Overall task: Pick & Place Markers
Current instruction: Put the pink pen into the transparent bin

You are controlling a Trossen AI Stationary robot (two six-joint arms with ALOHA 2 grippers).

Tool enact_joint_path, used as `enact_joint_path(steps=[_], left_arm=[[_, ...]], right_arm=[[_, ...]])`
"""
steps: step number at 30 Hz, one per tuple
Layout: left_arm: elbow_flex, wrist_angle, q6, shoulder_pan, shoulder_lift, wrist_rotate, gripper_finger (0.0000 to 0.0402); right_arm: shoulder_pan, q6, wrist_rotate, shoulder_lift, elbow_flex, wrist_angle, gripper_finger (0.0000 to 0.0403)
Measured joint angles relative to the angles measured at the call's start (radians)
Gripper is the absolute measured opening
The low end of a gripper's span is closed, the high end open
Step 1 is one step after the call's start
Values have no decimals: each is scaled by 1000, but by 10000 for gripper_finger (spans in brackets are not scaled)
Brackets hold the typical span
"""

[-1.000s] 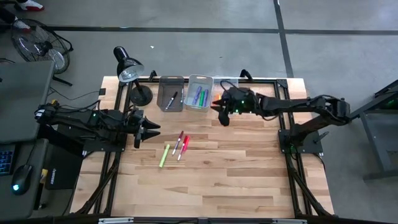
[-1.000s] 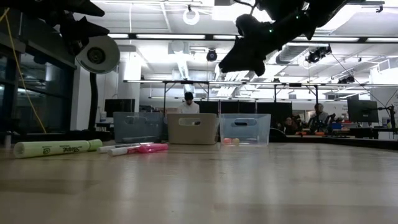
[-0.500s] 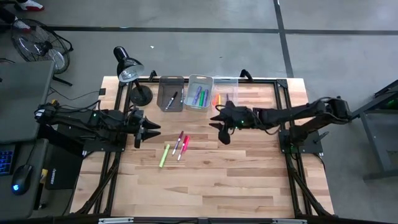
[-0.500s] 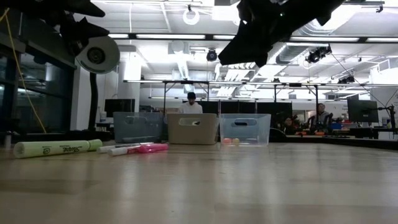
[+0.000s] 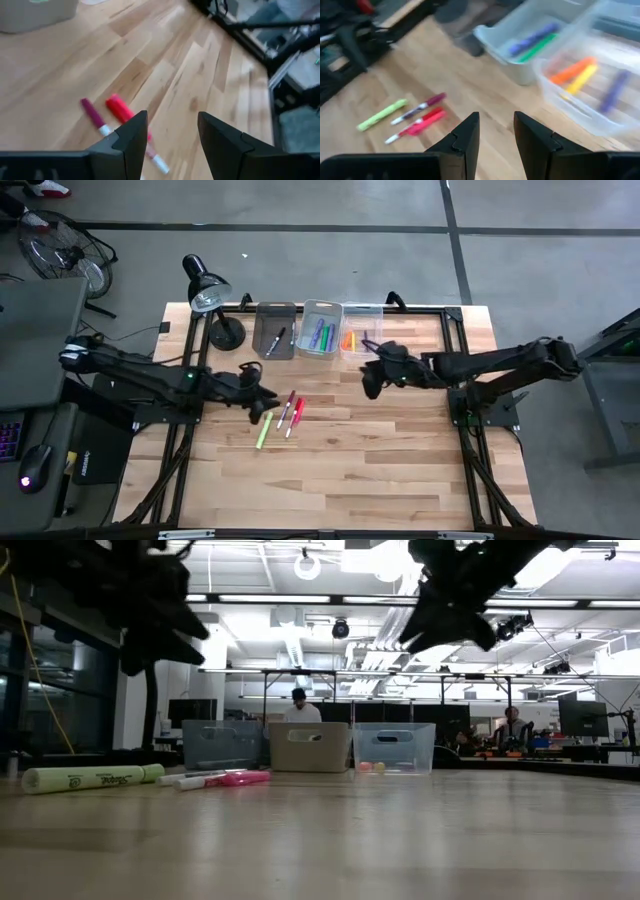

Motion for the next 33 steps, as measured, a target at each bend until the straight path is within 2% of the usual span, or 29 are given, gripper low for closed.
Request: enact_joint_path(steps=[3, 7, 12, 20, 24, 27, 29, 33], left_arm=[[30, 50, -64, 6, 112, -21, 172], [147, -24, -149, 39, 288, -20, 172], [377, -265, -238, 86, 516, 34, 172], [833, -731, -276, 128, 857, 85, 172], [1008, -879, -294, 138, 985, 141, 172], [1079, -931, -301, 139, 1037, 189, 172], [1112, -904, -322, 138, 1075, 199, 172], [1117, -907, -329, 140, 1117, 233, 172]], right_arm=[[0, 73, 45, -58, 0, -102, 110], [0, 97, 59, -126, 0, -149, 110], [0, 55, 42, -198, 0, -154, 110], [0, 38, 3, -309, 0, -188, 110], [0, -9, -12, -349, 0, -245, 110], [0, -30, -42, -374, 0, -274, 110], [0, -45, -59, -383, 0, -289, 110], [0, -66, -100, -393, 0, -292, 110]])
